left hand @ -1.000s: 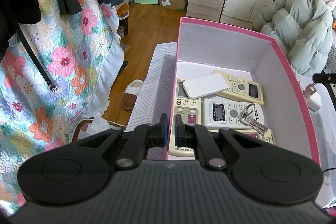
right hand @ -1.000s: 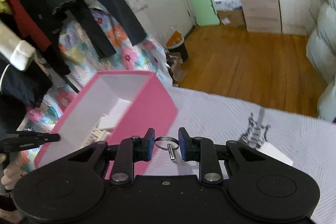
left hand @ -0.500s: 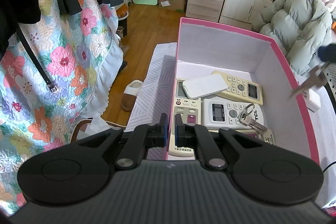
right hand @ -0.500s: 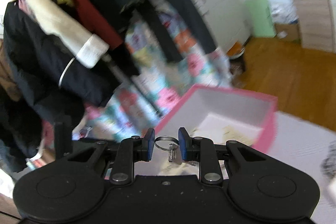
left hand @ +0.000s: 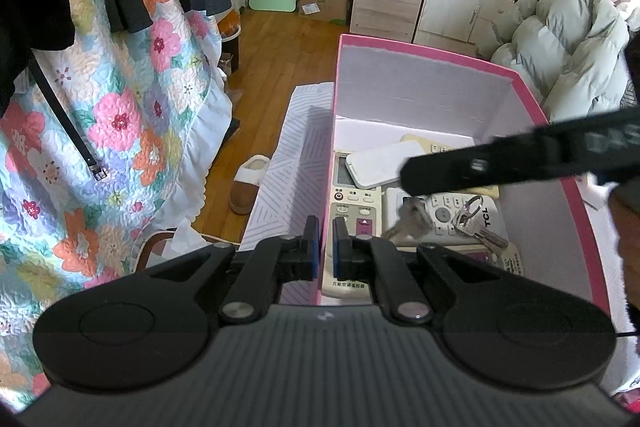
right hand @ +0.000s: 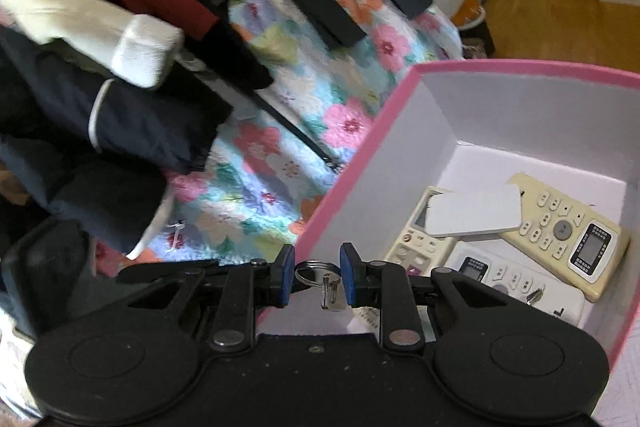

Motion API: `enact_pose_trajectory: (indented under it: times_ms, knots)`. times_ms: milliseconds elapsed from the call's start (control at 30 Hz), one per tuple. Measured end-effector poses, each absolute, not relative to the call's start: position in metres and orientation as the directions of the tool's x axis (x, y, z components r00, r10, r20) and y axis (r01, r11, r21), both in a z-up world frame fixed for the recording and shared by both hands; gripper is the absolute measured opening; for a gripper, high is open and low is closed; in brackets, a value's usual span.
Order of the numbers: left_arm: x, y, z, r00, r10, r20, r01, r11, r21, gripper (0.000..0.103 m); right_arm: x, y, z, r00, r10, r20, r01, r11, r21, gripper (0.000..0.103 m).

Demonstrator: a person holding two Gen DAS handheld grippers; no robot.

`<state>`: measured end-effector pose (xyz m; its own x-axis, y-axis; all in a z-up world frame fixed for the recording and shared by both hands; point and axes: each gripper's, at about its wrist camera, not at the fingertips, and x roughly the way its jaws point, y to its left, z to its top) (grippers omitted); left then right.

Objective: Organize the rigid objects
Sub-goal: 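Carry the key ring with the right gripper into the box and release, then move the right gripper to the table and grasp the white charger cube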

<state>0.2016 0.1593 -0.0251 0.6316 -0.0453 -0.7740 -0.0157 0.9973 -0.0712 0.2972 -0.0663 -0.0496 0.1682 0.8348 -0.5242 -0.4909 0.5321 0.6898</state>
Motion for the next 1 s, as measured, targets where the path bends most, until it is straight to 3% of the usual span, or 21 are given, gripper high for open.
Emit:
enact_pose_trajectory:
  times_ms: [267, 500, 800, 1000]
  knots:
    - [0.201, 0.156, -0.024, 0.633, -0.033, -0.773, -0.013, 0.998, -0.053, 0.005, 0.301, -0.100, -0.044, 0.245, 0.830, -0.501, -0.443, 0.556, 0.703, 0.041]
    - [0.200, 0.155, -0.024, 0.633, -0.026, -0.774, -0.009, 0.999, -0.041, 0.005, 0.271, -0.176, -0.019, 0.395, 0.745, -0.537, -0.454, 0.667, 0.591, 0.050]
    - [0.200, 0.154, -0.025, 0.632, -0.015, -0.775, -0.007, 1.000, -0.026, 0.005, 0.248, -0.269, -0.030, 0.582, 0.460, -0.671, -0.310, 0.888, 0.340, 0.053]
    - [0.201, 0.155, -0.025, 0.634, -0.011, -0.773, -0.020, 0.999, -0.031, 0.005, 0.246, -0.289, -0.059, 0.593, 0.276, -0.757, -0.311, 0.945, 0.101, 0.066]
